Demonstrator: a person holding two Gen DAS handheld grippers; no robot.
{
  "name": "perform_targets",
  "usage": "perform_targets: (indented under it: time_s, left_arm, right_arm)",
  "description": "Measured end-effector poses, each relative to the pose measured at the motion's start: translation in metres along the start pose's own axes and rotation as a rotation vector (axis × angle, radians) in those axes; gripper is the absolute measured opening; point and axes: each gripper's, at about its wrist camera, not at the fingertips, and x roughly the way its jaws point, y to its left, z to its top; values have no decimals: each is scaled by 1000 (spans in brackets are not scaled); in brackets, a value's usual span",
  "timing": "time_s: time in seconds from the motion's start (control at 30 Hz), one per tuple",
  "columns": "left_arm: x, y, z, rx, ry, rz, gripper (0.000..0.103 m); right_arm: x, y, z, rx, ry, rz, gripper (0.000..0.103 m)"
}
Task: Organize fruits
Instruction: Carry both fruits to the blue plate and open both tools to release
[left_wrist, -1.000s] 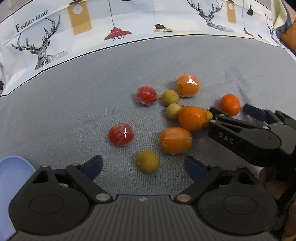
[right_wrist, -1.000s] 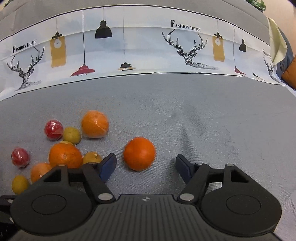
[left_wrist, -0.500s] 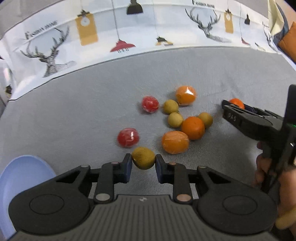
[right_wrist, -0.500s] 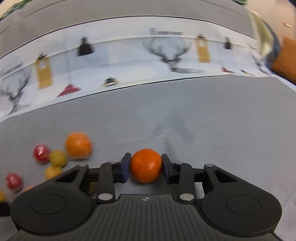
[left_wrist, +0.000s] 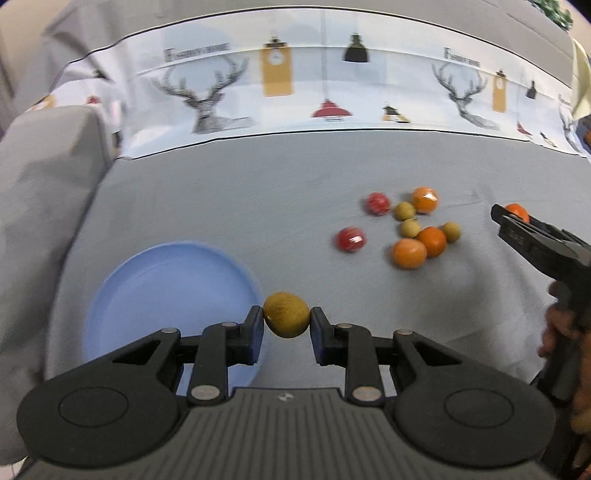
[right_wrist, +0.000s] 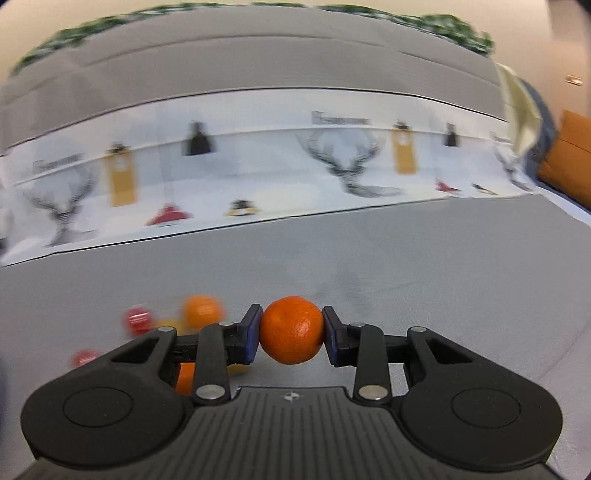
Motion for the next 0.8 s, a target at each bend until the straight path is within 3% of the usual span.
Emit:
perform_targets:
  time_s: [0.2, 0.4, 0.57, 0.8]
  left_arm:
    - [-38, 39, -23, -38, -30, 34, 30]
    - [-65, 76, -47, -79, -52, 51, 30]
    - [-74, 108, -65, -129, -52, 59, 30]
    - [-71, 138, -70, -181, -57, 76, 30]
  right_arm:
    - [-67, 51, -10, -84, 78, 196, 36]
    - [-129, 119, -33, -256, 133, 375, 36]
    - [-165, 161, -44, -336, 149, 449, 36]
    - [-171, 190, -42, -378, 175, 480, 36]
